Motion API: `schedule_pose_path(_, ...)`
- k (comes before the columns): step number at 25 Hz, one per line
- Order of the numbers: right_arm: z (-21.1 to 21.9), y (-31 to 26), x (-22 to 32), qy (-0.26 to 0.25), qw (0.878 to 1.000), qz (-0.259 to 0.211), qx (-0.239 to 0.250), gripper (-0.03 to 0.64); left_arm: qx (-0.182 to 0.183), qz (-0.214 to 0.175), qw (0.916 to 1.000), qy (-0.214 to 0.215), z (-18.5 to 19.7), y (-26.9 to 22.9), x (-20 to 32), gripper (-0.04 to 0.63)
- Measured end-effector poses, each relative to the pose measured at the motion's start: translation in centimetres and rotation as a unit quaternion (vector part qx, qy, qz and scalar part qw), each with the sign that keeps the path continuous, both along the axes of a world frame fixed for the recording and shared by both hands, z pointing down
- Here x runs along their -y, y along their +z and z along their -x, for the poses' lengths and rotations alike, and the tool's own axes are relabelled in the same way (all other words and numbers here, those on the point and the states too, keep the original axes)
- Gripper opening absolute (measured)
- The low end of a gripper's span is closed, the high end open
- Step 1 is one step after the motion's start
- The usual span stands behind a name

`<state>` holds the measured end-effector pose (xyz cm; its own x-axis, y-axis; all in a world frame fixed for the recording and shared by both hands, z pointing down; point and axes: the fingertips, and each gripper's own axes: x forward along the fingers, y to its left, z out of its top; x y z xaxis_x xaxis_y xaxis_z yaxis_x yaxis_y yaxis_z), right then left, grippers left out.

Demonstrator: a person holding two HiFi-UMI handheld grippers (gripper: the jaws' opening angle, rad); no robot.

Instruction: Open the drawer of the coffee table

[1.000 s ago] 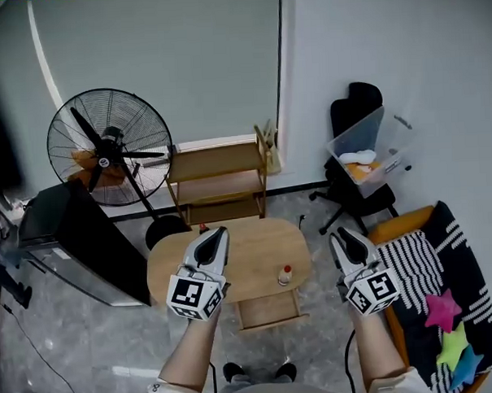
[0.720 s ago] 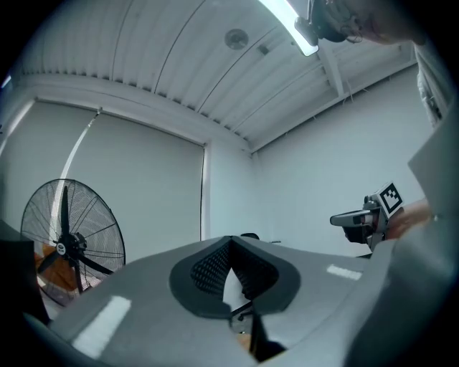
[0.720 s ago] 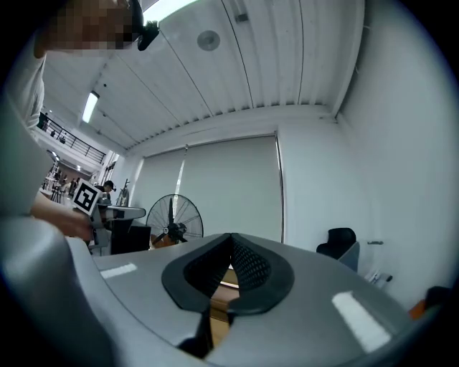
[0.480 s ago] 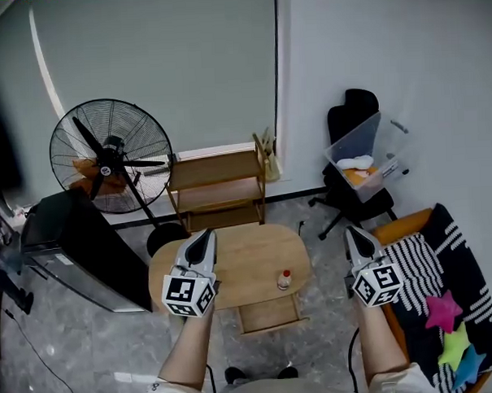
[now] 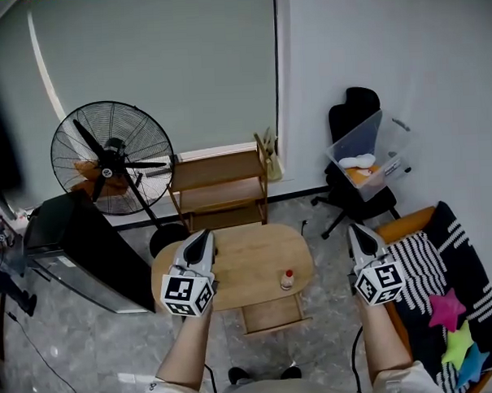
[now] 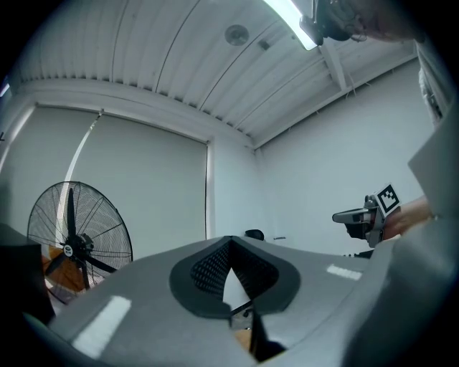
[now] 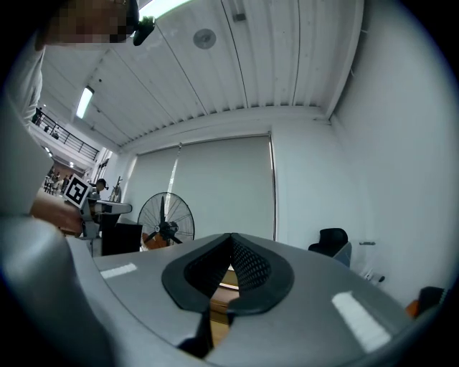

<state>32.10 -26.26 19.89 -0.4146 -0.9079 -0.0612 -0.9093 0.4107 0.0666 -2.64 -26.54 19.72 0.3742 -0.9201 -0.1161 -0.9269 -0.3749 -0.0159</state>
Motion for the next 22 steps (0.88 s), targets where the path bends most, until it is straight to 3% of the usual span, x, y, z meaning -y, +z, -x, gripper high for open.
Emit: schedule_pose_path(22, 1.7, -0.4, -0.6, -0.014, 1.0, 0.004, -0.006, 0.005, -0.007, -0.001, 1.0, -0.003, 1.0, -0.1, -1.0, -0.002)
